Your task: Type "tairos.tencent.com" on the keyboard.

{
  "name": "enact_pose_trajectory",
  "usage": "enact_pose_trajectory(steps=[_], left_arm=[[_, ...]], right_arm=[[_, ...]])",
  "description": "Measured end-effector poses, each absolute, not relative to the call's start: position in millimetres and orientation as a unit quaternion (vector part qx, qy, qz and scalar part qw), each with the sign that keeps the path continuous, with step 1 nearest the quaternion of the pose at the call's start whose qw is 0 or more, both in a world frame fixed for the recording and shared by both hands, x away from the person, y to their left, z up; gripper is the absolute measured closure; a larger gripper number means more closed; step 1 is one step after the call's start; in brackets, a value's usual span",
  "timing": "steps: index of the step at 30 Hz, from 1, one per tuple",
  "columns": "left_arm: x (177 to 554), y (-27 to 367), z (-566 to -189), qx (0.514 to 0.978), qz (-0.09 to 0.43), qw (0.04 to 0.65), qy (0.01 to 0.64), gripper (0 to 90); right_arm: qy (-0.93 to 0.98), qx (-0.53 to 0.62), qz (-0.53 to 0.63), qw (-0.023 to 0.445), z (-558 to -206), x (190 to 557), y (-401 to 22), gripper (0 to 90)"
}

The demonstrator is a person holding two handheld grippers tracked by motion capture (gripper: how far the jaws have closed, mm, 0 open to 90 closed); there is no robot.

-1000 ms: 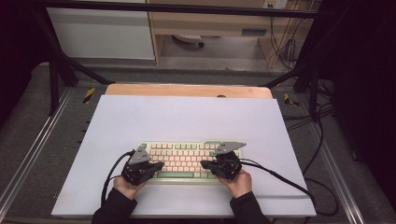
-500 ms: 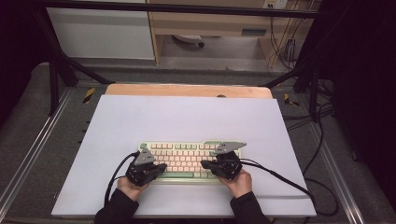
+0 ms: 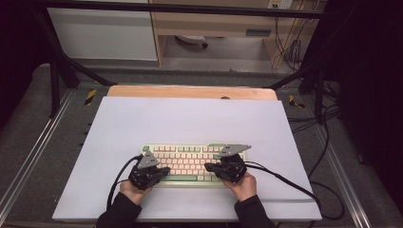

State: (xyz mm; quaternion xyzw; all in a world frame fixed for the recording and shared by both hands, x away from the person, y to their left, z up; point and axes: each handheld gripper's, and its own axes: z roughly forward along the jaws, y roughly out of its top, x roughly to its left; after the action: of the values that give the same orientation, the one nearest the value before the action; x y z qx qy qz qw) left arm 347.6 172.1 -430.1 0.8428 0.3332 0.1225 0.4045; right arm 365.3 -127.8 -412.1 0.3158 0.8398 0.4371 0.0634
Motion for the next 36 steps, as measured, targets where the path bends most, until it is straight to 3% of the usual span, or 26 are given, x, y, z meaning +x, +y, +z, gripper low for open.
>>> enact_pose_trajectory(steps=[36], left_arm=[[344,222,-418,0.817,0.14,0.428,0.36,90.0]], right_arm=[[0.834,0.327,0.439,0.063,-409,371,-116,90.0]])
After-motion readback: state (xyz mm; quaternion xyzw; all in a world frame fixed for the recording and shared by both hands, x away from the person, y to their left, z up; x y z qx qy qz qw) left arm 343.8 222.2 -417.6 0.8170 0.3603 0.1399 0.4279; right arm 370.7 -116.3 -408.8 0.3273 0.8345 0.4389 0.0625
